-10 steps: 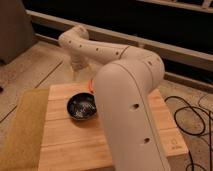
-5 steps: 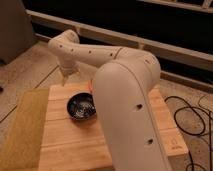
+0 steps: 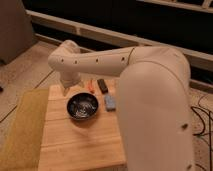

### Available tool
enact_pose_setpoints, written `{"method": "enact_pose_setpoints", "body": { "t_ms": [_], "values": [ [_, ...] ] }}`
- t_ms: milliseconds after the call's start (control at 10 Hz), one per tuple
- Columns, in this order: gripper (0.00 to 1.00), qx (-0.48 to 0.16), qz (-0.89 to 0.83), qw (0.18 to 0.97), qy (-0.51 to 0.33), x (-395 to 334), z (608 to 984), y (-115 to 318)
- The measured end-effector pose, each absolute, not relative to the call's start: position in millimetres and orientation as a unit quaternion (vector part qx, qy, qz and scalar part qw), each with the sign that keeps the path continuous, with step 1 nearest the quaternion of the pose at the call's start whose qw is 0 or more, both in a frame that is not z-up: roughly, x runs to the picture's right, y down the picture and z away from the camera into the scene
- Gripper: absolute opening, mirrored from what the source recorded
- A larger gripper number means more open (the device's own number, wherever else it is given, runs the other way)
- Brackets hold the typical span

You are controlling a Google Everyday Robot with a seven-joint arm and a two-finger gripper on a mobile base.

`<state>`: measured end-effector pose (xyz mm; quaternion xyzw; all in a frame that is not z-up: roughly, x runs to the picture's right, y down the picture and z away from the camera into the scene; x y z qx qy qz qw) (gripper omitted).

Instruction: Move the arm in a circular motion

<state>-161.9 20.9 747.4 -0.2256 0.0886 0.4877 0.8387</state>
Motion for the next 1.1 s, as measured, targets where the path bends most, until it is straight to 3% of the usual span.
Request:
{"method": "enact_pose_setpoints", "body": {
  "t_ms": [300,500,1100],
  "values": [
    [0.65,-0.233,0.517,0.813,0.13,-118.6,732.4,68.7],
    [0.65,-0.245,0.563,0.775,0.152,-81.7,733.4,75.8],
    [0.65,-0.195,0.646,0.708,0.211,58.4,748.7,3.3]
  ]
}}
